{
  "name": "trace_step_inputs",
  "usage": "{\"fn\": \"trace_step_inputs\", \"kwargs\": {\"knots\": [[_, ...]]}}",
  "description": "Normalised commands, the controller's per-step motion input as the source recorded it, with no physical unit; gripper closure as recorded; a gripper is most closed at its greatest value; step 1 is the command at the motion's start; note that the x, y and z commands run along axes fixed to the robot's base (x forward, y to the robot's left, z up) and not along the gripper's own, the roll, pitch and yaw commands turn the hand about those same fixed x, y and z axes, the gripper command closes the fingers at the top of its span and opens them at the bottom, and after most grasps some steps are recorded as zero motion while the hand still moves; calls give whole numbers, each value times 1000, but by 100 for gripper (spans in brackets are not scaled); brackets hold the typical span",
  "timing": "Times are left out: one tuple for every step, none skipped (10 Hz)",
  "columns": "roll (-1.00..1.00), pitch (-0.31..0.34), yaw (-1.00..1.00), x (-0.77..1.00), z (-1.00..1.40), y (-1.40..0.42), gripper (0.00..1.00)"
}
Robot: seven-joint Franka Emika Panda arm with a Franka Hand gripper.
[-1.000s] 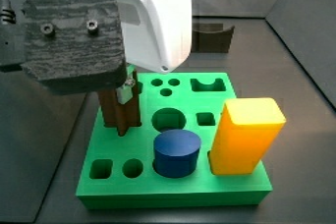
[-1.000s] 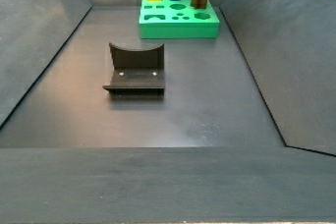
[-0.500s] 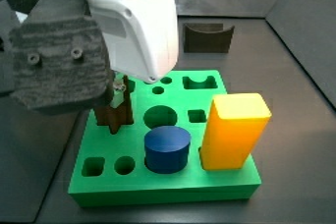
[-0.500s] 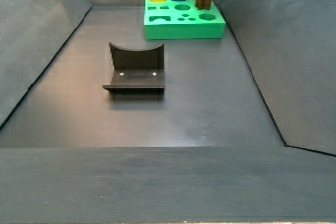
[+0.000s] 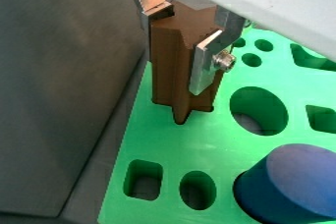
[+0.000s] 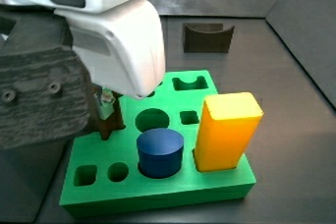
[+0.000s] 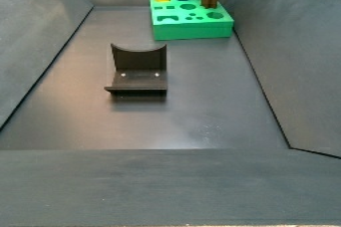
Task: Pick up the star object. Move up. Place the star object on the fixture. Regrasp the star object. Move to above the board. Insert the star object.
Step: Insert the star object.
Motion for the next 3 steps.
{"fn": "trace_step_inputs", "kwargs": {"knots": [[107,-7,0,174,-1000,-143,100],[-149,0,0,229,-6,146,100],[20,0,0,0,0,-9,100]]}}
